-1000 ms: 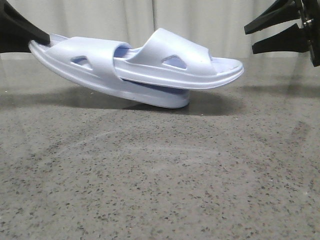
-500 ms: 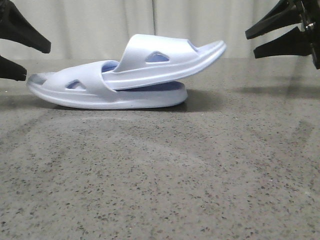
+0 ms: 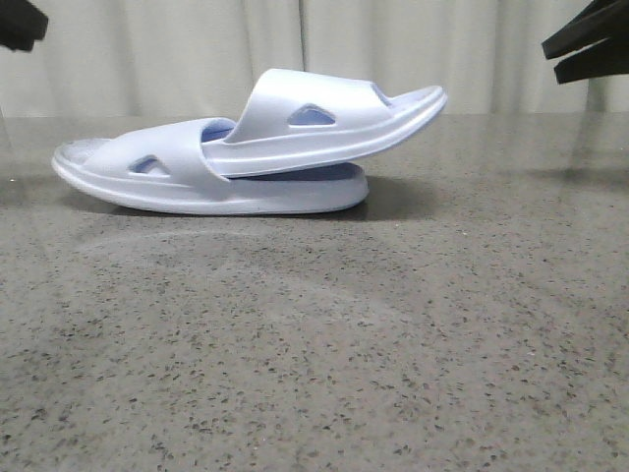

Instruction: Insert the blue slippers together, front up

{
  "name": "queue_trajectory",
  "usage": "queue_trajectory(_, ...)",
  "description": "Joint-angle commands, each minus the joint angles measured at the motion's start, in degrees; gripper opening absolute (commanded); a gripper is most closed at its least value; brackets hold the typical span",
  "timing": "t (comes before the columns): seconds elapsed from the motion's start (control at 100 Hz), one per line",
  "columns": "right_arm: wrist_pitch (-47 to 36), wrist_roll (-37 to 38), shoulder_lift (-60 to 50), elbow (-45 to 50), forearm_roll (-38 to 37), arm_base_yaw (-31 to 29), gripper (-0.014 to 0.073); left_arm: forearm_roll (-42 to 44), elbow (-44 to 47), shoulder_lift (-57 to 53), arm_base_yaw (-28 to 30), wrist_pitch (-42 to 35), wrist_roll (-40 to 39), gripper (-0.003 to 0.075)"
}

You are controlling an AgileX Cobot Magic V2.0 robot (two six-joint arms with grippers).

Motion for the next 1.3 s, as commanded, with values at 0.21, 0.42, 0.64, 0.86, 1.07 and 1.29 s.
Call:
queue_trajectory(0.21,-4.1,0.1,-9.4,-1.6,12.7,-0.7,-0.0106,-2.9,-2.5,-13.5,0.2,-20.1,-0.3,0.0015)
queue_trajectory(0.42,-8.1,-6.4,-15.1,-1.6,19.2,-0.5,-0.0106,3.5,-2.5,-19.5,0.2,-26.5,-0.2,0.0015)
queue_trajectory(0.64,-9.9,-13.8,-21.7,-1.6,22.6,-0.5,-0.0106,7.1,-2.2,-23.8,0.2,-26.1,0.3,0.0015)
queue_trajectory(0.86,-1.5,-16.2,-23.6,0.2,22.2,-0.3,-0.0107,7.4,1.6,-30.6,-0.9,-25.7,2.8,0.0015)
queue_trajectory(1.07,4.4,-17.7,-24.0,0.5,22.2,6.8,-0.0107,10.8,10.0,-39.6,-7.3,-26.5,6.2,0.0015)
queue_trajectory(1.29,-16.4,-17.8,-28.4,2.9,18.3,15.3,-0.0094,8.3,17.0,-46.8,-8.0,-36.5,6.1,0.0015)
